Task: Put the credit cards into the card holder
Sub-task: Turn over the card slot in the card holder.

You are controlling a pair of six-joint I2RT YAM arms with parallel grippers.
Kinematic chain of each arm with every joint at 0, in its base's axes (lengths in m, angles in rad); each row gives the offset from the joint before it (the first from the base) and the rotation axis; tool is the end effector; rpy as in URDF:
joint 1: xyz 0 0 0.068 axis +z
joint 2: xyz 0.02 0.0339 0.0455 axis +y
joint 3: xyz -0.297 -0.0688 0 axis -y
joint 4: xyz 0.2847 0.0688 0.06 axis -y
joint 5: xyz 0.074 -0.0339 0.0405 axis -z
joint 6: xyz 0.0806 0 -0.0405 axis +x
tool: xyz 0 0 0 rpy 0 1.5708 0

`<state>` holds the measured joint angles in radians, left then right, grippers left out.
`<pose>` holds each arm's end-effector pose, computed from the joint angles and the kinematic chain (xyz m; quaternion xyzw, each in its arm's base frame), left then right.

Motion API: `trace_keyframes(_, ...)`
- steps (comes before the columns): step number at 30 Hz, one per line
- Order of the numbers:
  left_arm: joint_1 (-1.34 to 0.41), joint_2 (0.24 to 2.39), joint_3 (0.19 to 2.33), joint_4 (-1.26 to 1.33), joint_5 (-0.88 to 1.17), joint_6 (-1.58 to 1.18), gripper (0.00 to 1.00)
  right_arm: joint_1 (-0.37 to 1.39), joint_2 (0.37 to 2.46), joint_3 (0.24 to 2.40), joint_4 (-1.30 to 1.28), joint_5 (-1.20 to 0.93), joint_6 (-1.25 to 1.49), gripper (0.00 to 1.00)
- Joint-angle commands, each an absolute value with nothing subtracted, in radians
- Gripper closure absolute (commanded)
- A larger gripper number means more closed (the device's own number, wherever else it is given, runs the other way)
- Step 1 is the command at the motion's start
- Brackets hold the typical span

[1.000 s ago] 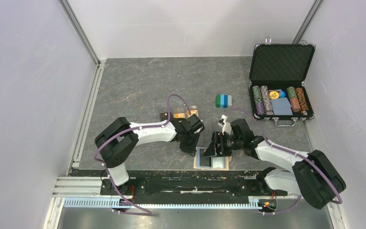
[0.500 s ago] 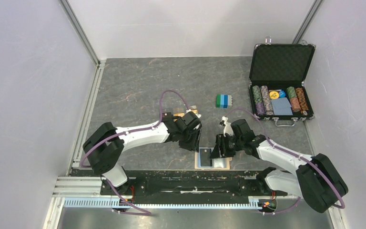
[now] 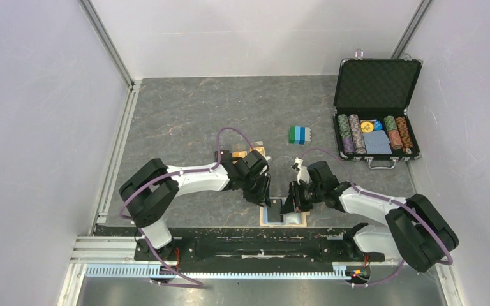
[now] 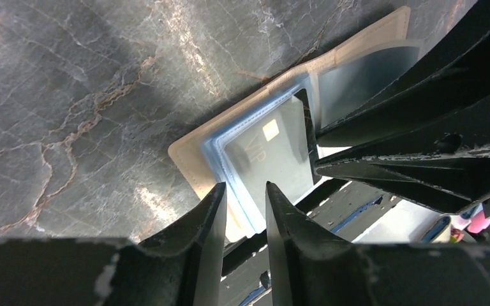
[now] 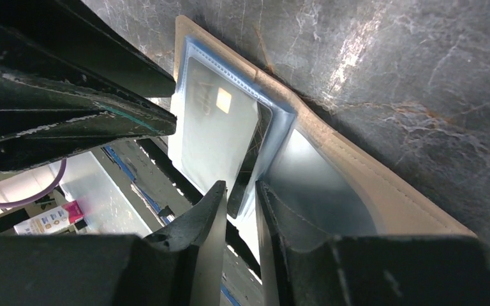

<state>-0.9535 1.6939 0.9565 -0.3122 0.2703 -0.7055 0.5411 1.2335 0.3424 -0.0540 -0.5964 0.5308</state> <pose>0.2042 -0.3248 0.1297 0.1529 0.9458 -0.2762 0.0764 0.1736 0.1571 0.0960 -0.0951 0.9090 0.3906 0.1102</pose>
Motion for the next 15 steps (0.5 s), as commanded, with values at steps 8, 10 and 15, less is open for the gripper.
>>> trace_keyframes(8, -0.939, 1.743, 0.955, -0.217, 0.353, -0.755, 0.69, 0.542, 1.287, 0.308, -0.008, -0.598, 0.514, 0.86)
trace_keyframes(10, -0.939, 1.749, 0.957, -0.213, 0.362, -0.755, 0.70, 0.542, 1.291, 0.309, -0.009, -0.598, 0.512, 0.86)
trace_keyframes(15, -0.938, 1.734, 0.951, -0.196, 0.366, -0.757, 0.70, 0.542, 1.291, 0.309, -0.008, -0.596, 0.511, 0.88)
